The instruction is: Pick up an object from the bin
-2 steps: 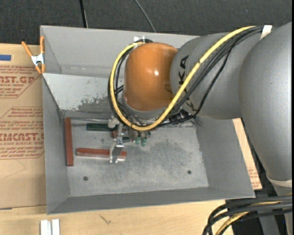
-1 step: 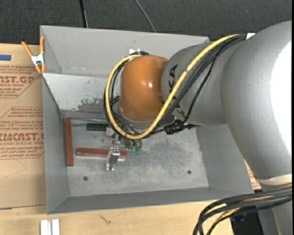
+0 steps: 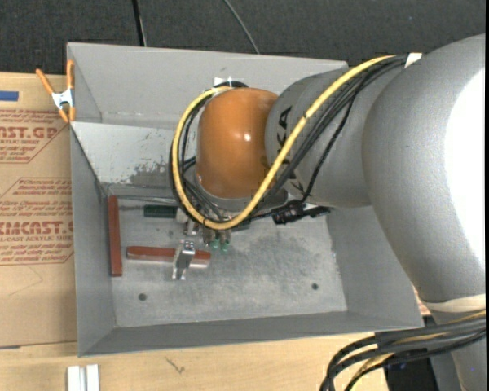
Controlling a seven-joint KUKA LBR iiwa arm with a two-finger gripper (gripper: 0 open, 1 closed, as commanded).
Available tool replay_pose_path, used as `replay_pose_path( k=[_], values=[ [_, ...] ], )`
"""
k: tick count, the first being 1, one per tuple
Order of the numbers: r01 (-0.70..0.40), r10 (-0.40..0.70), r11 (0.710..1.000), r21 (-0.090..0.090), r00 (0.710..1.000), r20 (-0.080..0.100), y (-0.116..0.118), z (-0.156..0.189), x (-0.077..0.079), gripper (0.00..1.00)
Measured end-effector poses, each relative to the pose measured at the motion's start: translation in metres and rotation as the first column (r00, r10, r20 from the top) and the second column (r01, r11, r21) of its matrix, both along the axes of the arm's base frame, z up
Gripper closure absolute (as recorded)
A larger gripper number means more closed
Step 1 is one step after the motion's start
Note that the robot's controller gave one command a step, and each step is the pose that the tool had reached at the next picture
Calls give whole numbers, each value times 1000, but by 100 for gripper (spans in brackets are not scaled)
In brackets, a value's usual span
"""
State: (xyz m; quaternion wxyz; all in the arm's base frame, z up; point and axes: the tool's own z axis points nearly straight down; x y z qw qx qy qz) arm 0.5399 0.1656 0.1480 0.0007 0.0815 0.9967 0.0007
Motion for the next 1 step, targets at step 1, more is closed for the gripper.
replay_pose_path(
  k=[1],
  values=[
    [41, -41, 999, 1, 999, 3, 2, -67, -11, 0]
  ],
)
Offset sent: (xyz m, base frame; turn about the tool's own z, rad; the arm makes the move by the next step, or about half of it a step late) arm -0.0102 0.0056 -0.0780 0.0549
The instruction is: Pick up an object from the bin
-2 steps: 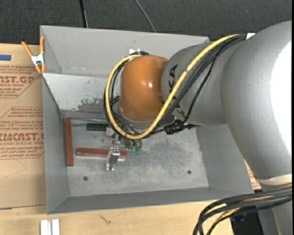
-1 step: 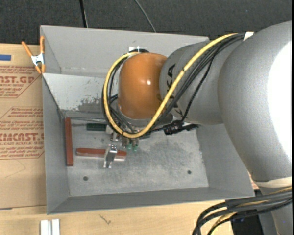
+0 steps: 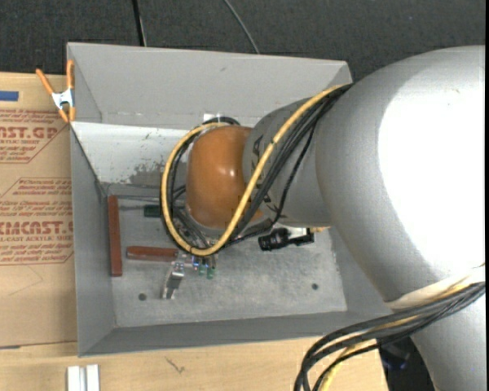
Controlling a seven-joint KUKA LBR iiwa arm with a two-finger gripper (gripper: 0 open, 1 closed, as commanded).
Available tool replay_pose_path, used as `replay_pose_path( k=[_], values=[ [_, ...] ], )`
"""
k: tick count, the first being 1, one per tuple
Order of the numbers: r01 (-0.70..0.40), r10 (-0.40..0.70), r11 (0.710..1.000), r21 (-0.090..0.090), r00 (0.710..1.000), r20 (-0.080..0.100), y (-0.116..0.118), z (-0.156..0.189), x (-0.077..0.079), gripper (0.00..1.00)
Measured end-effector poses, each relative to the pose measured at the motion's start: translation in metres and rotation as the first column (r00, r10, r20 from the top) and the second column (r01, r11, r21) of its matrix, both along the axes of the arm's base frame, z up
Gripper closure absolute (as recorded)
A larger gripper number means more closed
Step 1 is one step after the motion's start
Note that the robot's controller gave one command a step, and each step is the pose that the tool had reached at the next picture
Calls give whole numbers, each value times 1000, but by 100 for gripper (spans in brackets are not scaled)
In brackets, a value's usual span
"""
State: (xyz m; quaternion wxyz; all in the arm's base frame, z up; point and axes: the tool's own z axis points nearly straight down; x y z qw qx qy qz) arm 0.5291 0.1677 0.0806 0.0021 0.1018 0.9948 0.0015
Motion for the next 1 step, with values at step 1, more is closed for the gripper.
replay_pose_path(
  k=[1],
  values=[
    [10, -10, 1000, 10, 1000, 17, 7, -12, 9, 100]
  ],
)
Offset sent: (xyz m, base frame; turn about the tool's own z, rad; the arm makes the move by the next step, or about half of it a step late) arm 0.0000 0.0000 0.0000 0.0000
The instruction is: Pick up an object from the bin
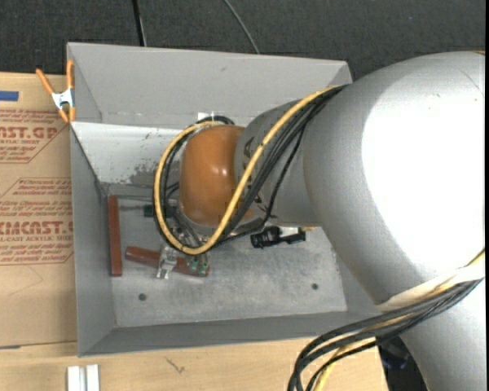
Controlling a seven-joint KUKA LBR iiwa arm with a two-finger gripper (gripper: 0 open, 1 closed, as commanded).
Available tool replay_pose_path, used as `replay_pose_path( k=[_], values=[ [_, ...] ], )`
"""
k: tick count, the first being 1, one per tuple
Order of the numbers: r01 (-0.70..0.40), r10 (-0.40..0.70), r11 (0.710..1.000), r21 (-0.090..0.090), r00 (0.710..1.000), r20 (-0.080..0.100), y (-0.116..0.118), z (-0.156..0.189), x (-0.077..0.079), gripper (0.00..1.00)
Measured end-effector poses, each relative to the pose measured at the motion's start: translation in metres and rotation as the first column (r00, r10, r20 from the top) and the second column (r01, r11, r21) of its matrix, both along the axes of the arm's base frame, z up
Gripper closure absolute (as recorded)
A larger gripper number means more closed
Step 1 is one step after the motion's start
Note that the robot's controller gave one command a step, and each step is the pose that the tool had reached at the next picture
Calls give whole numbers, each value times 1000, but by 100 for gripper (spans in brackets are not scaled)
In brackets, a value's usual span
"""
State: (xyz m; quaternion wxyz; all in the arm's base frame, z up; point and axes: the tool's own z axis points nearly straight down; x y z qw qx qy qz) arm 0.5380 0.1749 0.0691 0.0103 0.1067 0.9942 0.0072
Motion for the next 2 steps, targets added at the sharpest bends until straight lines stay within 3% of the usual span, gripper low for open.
replay_pose_path(
  k=[2],
  values=[
    [0, 0, 1000, -3, 1000, -4, 0, 6, -1, 100]
  ],
)
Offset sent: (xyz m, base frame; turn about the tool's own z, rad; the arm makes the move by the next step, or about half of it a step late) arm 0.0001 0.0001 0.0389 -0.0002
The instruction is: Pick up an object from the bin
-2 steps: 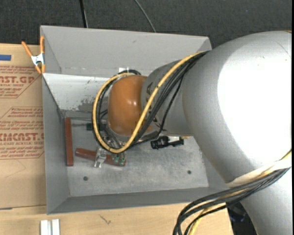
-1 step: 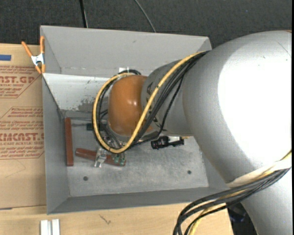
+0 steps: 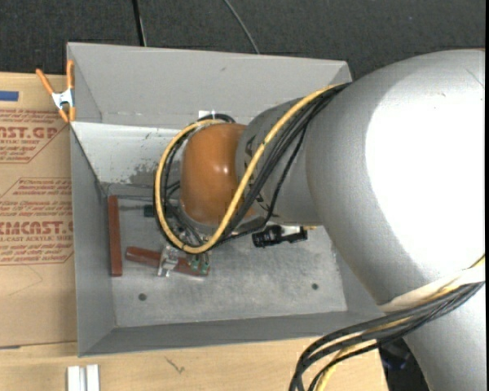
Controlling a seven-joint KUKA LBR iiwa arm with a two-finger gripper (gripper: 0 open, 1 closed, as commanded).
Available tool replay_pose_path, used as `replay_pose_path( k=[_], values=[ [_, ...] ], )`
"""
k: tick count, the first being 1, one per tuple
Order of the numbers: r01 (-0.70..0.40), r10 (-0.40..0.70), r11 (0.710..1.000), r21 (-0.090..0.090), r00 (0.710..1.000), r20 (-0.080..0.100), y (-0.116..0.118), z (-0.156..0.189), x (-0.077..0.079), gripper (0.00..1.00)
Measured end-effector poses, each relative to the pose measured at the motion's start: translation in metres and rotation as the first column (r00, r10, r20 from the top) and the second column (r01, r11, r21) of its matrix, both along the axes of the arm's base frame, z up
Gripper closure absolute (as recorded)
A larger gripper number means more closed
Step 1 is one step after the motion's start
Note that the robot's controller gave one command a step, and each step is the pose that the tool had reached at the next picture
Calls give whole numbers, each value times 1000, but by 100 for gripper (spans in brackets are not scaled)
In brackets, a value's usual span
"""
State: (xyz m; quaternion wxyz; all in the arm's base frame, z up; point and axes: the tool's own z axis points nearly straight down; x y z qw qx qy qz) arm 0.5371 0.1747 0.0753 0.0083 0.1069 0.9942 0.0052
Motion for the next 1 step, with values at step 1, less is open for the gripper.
replay_pose_path(
  k=[1],
  values=[
    [0, 0, 1000, -6, 1000, -15, -1, 11, -3, 100]
  ],
)
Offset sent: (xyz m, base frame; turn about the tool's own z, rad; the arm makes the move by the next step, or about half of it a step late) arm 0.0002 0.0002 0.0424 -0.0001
